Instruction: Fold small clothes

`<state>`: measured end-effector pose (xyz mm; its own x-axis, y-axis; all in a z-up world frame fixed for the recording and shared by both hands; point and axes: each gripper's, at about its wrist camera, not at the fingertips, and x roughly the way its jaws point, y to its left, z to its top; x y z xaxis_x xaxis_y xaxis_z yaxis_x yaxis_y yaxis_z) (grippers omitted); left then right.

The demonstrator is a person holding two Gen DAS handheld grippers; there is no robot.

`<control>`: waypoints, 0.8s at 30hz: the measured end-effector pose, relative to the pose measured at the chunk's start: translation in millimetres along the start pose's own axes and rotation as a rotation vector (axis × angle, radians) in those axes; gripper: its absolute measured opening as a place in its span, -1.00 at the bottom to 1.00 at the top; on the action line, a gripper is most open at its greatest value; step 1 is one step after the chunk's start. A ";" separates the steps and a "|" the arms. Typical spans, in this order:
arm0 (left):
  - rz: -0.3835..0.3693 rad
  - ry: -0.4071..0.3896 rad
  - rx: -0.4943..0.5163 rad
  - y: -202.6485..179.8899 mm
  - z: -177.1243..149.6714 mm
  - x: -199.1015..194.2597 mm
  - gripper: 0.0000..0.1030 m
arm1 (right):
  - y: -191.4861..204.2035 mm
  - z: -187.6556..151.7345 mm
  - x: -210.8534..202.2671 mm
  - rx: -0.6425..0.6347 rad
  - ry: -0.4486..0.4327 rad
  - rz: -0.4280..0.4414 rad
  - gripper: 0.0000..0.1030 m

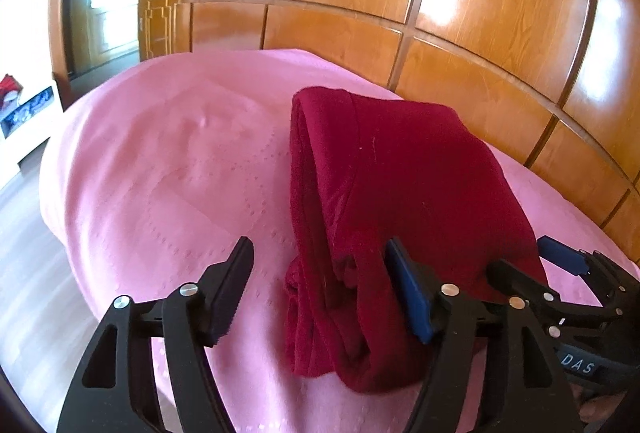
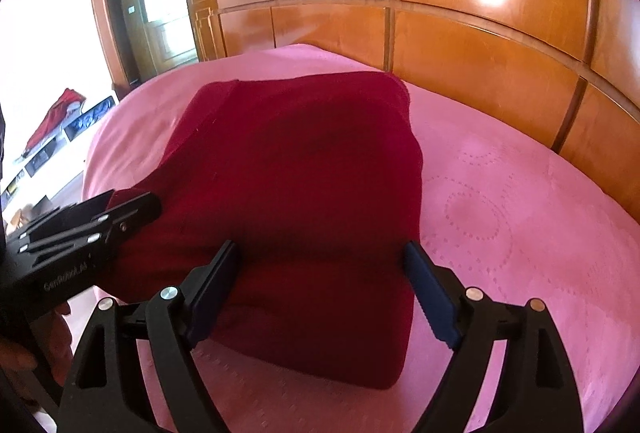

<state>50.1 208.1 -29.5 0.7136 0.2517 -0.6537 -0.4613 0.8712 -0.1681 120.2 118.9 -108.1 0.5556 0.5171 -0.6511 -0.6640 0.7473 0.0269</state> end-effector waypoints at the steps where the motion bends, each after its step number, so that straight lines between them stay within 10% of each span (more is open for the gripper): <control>1: 0.003 -0.002 -0.002 -0.4 -1.0 -3.2 0.31 | 0.7 -0.5 -3.7 0.005 -0.007 -0.003 0.64; 24: 0.149 -0.062 -0.002 -7.5 -27.2 -60.8 0.83 | 4.3 -42.4 -53.4 0.027 -0.018 -0.179 0.95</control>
<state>-4.2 174.8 -8.6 0.6685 0.4037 -0.6246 -0.5656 0.8213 -0.0745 66.5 76.8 -105.4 0.6728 0.3818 -0.6337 -0.5399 0.8390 -0.0678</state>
